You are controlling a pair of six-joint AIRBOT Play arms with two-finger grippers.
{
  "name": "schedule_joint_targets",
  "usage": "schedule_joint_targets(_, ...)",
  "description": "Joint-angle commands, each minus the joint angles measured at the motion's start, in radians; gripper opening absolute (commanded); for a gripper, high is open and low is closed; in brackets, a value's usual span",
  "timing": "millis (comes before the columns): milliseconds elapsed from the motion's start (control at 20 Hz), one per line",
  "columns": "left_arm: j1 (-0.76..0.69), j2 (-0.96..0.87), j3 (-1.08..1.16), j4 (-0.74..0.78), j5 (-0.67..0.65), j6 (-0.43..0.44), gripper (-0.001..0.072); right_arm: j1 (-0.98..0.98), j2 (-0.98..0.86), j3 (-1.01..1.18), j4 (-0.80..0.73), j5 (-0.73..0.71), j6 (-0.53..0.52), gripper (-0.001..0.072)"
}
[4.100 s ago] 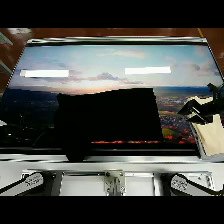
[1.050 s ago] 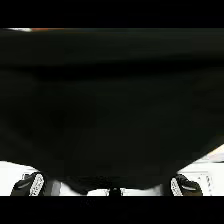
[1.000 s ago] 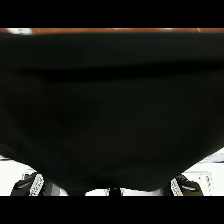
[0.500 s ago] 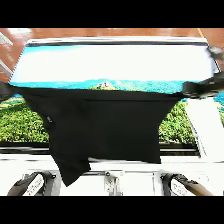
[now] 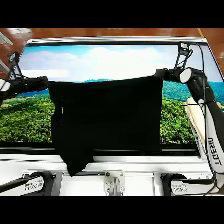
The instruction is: Fold the shirts.
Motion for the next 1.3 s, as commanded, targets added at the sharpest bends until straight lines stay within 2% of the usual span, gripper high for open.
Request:
schedule_joint_targets(0, -0.02, -0.117, -0.003, -0.026, 0.217, 0.006, 0.0035, 0.016, -0.084, -0.002, 0.006, -0.282, 0.011, 0.0067)
schedule_joint_targets(150, -0.036, -0.2, -0.003, -0.027, 0.212, 0.01, 0.0035, 0.016, -0.154, -0.002, 0.006, -0.233, 0.011, 0.0067)
schedule_joint_targets(300, -0.042, -0.241, -0.003, -0.022, 0.184, 0.013, 0.0035, 0.016, -0.187, -0.002, 0.053, -0.122, 0.016, 0.0067)
schedule_joint_targets(400, -0.032, -0.236, 0.001, -0.019, 0.088, 0.069, 0.0035, 0.01, -0.164, -0.002, 0.026, -0.007, 0.008, 0.0067)
schedule_joint_targets(500, -0.024, -0.235, 0.024, -0.007, -0.106, 0.163, 0.0035, -0.001, -0.136, -0.002, -0.043, 0.155, 0.009, 0.0067)
schedule_joint_targets(550, -0.024, -0.235, 0.031, 0.023, -0.189, 0.177, 0.0035, -0.009, -0.13, -0.002, -0.062, 0.258, 0.01, 0.0067)
schedule_joint_targets(650, -0.026, -0.24, 0.032, 0.088, -0.316, 0.11, 0.0034, -0.018, -0.139, -0.003, -0.072, 0.44, 0.01, 0.0067)
schedule_joint_targets(800, -0.026, -0.269, 0.032, 0.195, -0.474, -0.019, 0.0034, -0.019, -0.164, -0.003, -0.081, 0.563, 0.026, 0.0067)
schedule_joint_targets(1000, -0.025, -0.282, 0.032, 0.36, -0.56, -0.153, 0.0033, -0.018, -0.172, -0.004, -0.09, 0.562, 0.076, 0.0067)
schedule_joint_targets(1100, -0.025, -0.281, 0.032, 0.407, -0.566, -0.167, 0.0033, -0.018, -0.172, -0.004, -0.146, 0.543, 0.12, 0.0067)
schedule_joint_targets(1250, -0.027, -0.283, 0.032, 0.373, -0.518, -0.183, 0.0034, -0.018, -0.172, -0.004, -0.159, 0.502, 0.143, 0.0067)
